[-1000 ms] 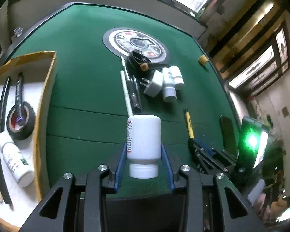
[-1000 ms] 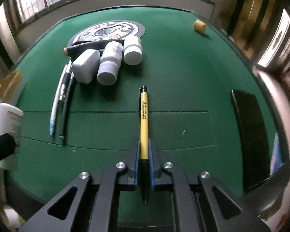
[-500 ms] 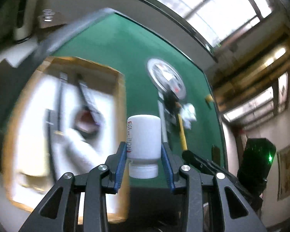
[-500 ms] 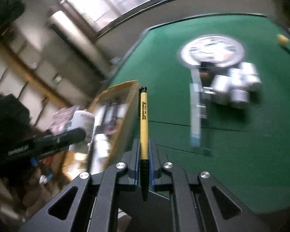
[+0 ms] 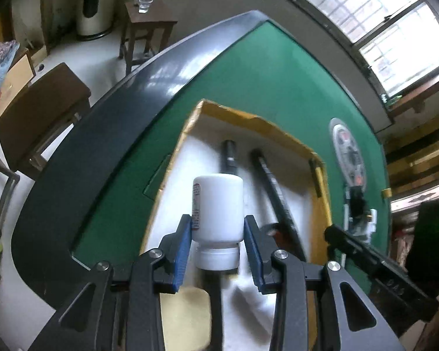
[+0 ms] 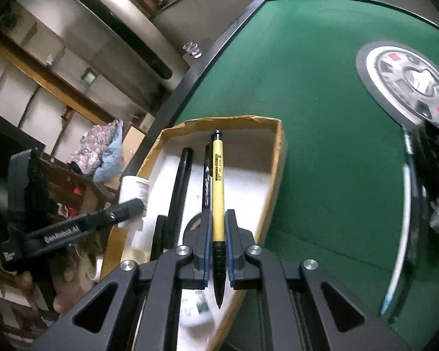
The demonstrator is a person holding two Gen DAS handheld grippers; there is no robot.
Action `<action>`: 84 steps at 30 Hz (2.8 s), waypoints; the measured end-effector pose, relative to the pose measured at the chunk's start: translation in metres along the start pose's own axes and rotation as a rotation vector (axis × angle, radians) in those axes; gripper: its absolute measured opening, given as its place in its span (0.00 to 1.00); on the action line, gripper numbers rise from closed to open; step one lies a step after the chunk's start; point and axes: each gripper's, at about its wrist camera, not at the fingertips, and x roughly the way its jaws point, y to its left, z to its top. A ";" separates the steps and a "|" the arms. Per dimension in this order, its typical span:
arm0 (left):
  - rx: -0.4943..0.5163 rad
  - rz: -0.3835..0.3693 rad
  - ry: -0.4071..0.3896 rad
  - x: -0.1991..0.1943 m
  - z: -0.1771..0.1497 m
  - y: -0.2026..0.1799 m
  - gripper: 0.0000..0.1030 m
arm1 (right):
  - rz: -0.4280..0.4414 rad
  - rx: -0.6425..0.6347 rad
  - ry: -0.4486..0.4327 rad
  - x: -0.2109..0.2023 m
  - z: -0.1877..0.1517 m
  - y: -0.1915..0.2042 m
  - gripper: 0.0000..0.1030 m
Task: Organize rigid objects
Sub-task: 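Carry the bottle and pencil into the tray and open both grippers, then move both grippers back over the pill bottles on the table, then grasp a white pill bottle with the right gripper while the left grasps another bottle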
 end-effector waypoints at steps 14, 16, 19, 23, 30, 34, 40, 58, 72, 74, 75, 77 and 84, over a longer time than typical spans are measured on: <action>0.017 0.084 0.045 0.025 0.015 -0.005 0.36 | -0.096 -0.011 0.067 0.044 0.017 0.007 0.08; 0.017 0.086 0.042 0.025 0.016 -0.004 0.37 | -0.082 -0.007 0.063 0.045 0.016 0.006 0.08; 0.018 0.054 0.036 0.023 0.015 -0.005 0.44 | -0.051 0.007 0.037 0.036 0.016 0.004 0.11; 0.022 0.047 -0.003 0.011 0.010 -0.009 0.50 | 0.013 0.008 -0.014 0.007 0.004 0.001 0.20; 0.113 0.077 -0.195 -0.043 -0.030 -0.053 0.61 | 0.084 -0.032 -0.140 -0.051 -0.044 -0.007 0.35; 0.163 0.006 -0.266 -0.066 -0.063 -0.092 0.67 | 0.079 -0.002 -0.200 -0.084 -0.079 -0.035 0.38; 0.287 -0.052 -0.271 -0.061 -0.106 -0.153 0.68 | 0.055 0.115 -0.215 -0.110 -0.125 -0.099 0.37; 0.428 -0.049 -0.138 -0.013 -0.147 -0.237 0.68 | -0.074 0.319 -0.244 -0.158 -0.117 -0.217 0.37; 0.475 -0.020 -0.099 0.009 -0.151 -0.267 0.68 | -0.143 0.380 -0.218 -0.124 -0.026 -0.281 0.37; 0.485 -0.013 -0.088 0.015 -0.150 -0.272 0.68 | -0.126 0.372 -0.208 -0.117 -0.023 -0.282 0.37; 0.489 -0.013 -0.080 0.019 -0.150 -0.275 0.68 | -0.126 0.367 -0.207 -0.114 -0.023 -0.282 0.37; 0.497 -0.013 -0.066 0.026 -0.149 -0.280 0.68 | -0.134 0.345 -0.211 -0.112 -0.023 -0.280 0.35; 0.560 -0.015 -0.009 0.055 -0.145 -0.321 0.68 | -0.088 0.401 -0.236 -0.129 -0.029 -0.295 0.31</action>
